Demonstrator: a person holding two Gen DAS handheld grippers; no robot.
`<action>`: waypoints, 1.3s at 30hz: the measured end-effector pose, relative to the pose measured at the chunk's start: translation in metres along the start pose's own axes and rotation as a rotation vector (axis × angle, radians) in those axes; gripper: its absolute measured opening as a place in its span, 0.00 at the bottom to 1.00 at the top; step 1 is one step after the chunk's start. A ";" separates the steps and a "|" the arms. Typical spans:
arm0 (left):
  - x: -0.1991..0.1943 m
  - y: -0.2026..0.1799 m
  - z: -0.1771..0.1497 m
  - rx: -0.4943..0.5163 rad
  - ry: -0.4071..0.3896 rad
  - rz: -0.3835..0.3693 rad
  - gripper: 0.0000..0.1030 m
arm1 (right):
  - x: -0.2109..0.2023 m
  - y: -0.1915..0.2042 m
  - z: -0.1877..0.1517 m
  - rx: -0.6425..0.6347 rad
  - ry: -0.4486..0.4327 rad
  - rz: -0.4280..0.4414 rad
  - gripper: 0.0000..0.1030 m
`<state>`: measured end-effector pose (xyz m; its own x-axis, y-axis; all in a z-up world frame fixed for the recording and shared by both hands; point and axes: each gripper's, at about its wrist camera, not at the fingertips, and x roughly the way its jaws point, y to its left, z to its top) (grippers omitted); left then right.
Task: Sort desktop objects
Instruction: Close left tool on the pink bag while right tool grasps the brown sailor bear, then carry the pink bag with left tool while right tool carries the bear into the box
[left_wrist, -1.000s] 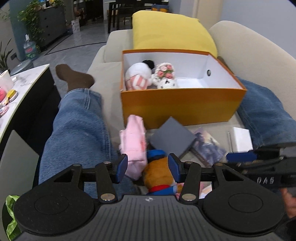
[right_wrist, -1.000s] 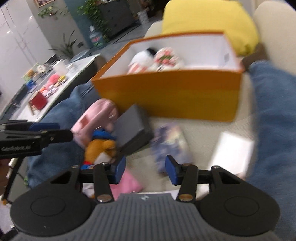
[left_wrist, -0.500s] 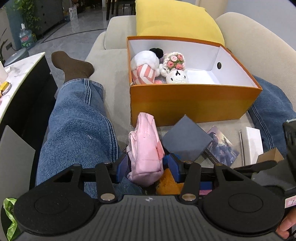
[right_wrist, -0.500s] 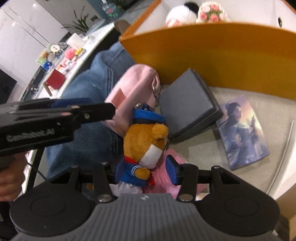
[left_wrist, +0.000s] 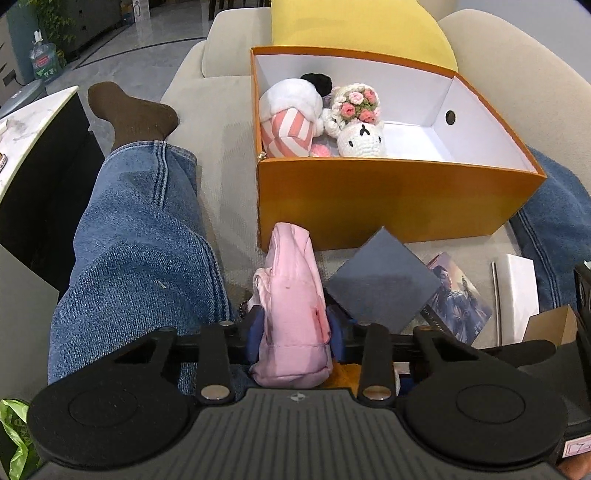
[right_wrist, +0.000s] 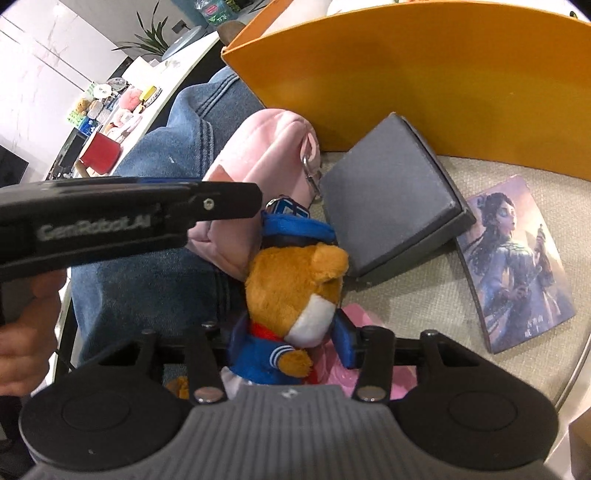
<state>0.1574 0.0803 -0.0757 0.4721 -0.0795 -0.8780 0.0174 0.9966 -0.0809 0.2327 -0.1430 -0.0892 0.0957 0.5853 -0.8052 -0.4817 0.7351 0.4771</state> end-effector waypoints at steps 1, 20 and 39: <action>-0.001 0.000 0.000 -0.001 -0.004 0.003 0.35 | -0.002 0.000 -0.001 -0.002 -0.005 0.001 0.46; -0.091 -0.025 -0.012 -0.068 -0.258 -0.110 0.25 | -0.122 -0.027 -0.017 -0.001 -0.250 -0.059 0.45; -0.098 -0.067 0.095 -0.003 -0.426 -0.235 0.24 | -0.228 -0.064 0.062 -0.031 -0.461 -0.190 0.45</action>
<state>0.1936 0.0233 0.0608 0.7745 -0.2853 -0.5646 0.1646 0.9527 -0.2556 0.2959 -0.3020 0.0862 0.5559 0.5374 -0.6341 -0.4437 0.8369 0.3204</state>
